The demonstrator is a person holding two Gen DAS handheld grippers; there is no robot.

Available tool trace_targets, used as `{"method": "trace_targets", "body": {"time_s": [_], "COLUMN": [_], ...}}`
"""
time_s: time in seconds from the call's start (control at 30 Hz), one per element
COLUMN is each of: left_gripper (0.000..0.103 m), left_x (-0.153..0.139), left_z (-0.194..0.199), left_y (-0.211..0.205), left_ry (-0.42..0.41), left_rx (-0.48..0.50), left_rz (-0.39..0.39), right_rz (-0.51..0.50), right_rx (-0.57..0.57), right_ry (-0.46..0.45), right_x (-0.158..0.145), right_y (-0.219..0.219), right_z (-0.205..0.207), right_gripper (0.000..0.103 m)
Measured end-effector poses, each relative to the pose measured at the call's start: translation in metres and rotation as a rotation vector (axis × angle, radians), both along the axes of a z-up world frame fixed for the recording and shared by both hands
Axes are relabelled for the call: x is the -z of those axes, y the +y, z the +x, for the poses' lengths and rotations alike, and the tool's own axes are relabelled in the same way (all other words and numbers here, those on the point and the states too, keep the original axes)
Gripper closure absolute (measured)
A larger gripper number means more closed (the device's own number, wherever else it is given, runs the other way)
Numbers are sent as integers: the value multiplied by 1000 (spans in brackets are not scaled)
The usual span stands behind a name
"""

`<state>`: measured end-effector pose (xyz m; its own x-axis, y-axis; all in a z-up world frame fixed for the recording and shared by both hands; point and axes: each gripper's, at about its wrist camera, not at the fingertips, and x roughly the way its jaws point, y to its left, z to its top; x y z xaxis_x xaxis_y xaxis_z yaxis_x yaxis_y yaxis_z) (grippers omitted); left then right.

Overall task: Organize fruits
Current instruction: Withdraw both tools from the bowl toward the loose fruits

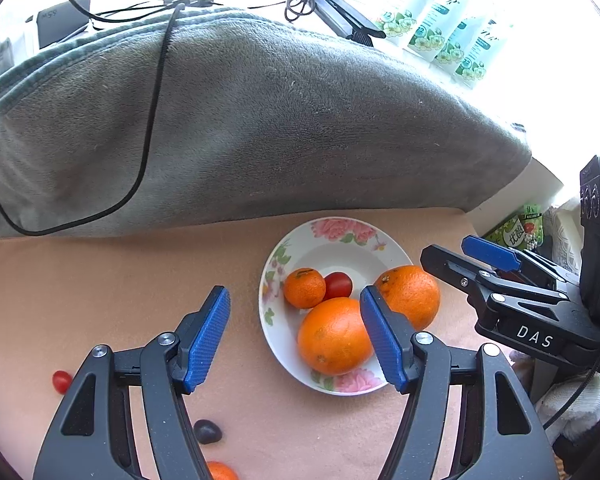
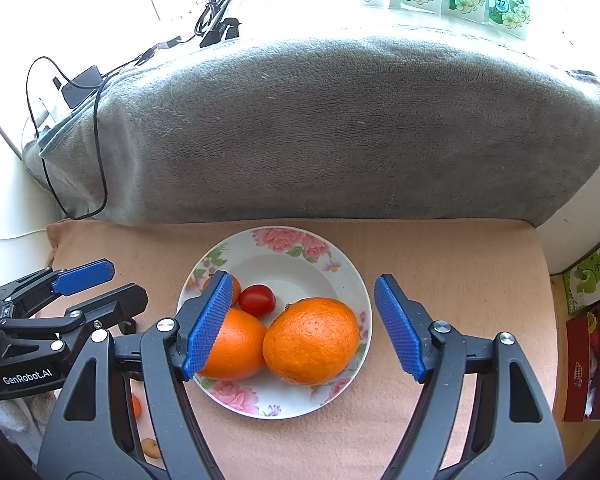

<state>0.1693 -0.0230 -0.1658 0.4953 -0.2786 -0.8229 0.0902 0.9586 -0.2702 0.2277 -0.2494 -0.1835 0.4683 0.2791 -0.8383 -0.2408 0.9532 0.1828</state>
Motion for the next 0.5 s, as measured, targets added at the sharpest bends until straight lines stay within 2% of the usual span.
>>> {"method": "trace_targets", "body": {"time_s": [0.27,0.5], "left_gripper": [36,36], "left_x": [-4,-4], "left_z": [-22,-48], "left_y": [20,40], "left_ry": [2,4], "left_rx": [-27,-74], "left_rz": [9,13], "right_rz": [19,-20], "right_rx": [-11,-61], "right_ry": [-21,-24], "right_x": [-6,-9], "right_y": [8,24], "right_z": [-20,-43], "right_gripper": [27,27]}}
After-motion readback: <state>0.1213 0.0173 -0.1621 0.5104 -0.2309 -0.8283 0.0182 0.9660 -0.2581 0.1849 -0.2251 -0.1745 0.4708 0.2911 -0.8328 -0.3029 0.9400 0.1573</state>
